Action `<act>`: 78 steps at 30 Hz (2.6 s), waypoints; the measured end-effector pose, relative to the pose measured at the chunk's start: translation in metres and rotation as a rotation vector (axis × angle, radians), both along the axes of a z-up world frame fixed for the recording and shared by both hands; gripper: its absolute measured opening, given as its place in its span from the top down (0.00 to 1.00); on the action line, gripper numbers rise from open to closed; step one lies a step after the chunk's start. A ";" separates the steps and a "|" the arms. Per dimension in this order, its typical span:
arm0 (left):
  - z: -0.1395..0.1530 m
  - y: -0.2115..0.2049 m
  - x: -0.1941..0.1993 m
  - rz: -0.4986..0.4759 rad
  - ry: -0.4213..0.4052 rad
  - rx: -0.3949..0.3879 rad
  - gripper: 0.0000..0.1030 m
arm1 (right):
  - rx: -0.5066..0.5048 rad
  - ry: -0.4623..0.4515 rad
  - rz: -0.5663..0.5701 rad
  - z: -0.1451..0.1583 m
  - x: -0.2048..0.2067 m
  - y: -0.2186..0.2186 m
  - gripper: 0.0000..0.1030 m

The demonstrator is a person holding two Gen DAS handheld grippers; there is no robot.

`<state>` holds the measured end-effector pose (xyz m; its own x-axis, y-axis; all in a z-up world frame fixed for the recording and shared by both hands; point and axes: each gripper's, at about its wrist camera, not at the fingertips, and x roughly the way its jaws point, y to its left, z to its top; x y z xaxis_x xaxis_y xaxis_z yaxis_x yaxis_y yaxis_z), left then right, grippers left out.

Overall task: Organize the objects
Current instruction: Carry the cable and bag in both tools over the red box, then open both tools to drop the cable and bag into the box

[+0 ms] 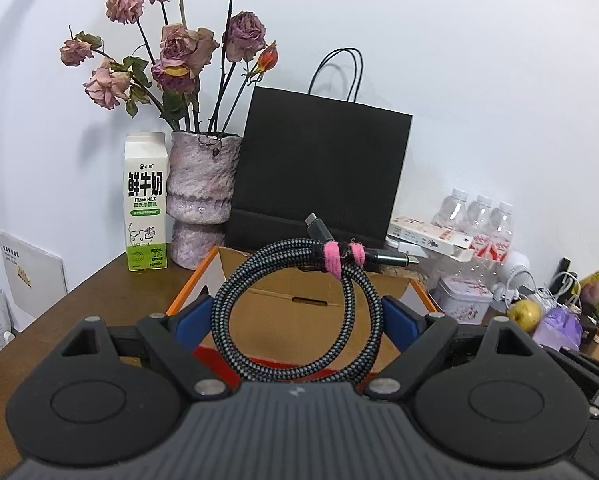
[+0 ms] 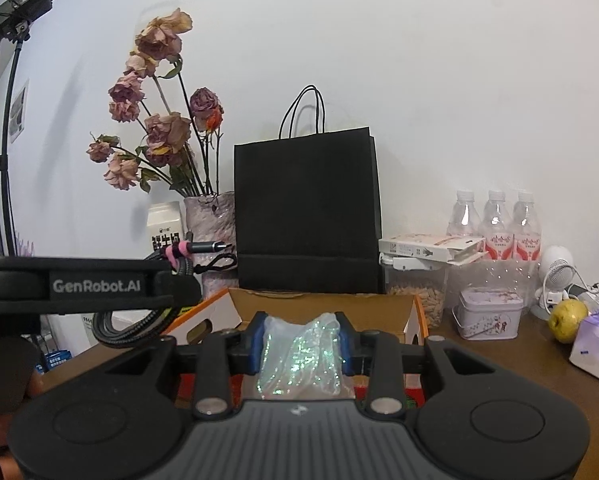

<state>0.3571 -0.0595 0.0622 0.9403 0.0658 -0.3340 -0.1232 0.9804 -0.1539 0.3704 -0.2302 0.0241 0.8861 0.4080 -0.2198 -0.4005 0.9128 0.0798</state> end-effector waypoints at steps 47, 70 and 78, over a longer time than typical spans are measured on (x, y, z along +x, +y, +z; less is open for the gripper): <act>-0.040 0.012 0.119 0.181 0.129 -0.048 0.00 | -0.066 0.170 -0.089 -0.038 0.136 0.027 0.00; -0.024 0.018 0.094 0.180 0.075 -0.086 0.00 | -0.055 0.185 -0.099 -0.024 0.126 0.017 0.00; -0.015 0.016 0.078 0.165 0.083 -0.069 0.00 | -0.079 0.178 -0.094 -0.013 0.112 0.016 0.00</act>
<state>0.4350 -0.0432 0.0471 0.8877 0.1910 -0.4189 -0.2966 0.9332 -0.2031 0.4824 -0.2140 0.0108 0.8639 0.3004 -0.4043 -0.2989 0.9518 0.0685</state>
